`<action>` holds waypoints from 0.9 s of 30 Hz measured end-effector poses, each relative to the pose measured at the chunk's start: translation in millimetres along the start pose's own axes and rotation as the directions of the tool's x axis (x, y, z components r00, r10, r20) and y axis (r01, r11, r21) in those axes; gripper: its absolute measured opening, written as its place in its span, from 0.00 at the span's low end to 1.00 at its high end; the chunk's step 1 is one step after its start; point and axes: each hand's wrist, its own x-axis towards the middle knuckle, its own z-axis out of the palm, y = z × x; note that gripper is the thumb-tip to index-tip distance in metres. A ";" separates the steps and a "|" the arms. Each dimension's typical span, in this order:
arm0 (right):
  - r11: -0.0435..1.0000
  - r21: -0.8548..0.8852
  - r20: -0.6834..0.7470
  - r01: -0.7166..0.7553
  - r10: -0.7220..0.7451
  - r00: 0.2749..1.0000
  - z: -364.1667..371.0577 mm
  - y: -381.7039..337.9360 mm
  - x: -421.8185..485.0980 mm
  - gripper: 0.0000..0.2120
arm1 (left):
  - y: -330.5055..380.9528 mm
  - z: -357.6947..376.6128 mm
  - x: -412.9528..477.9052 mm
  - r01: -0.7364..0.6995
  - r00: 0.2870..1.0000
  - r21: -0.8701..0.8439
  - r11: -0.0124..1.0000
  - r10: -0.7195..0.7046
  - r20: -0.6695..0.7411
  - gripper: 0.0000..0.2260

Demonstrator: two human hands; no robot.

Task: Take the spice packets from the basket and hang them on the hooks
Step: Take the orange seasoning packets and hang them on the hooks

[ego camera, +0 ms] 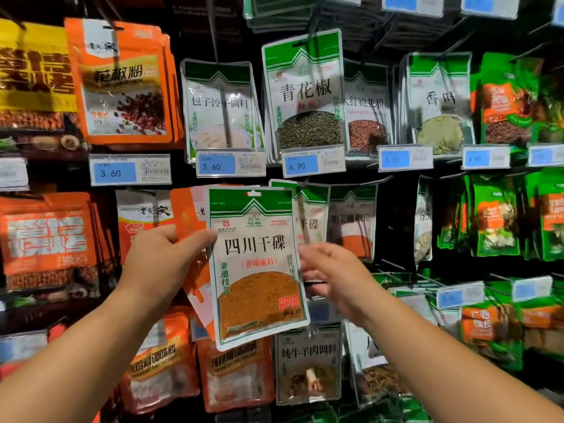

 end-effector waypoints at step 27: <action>0.972 0.223 -0.193 0.080 -0.036 0.980 -41.0 -13.2 -5.4 0.08 | -6.3 1.7 2.7 -0.015 0.997 0.153 0.988 0.027 -0.071 0.09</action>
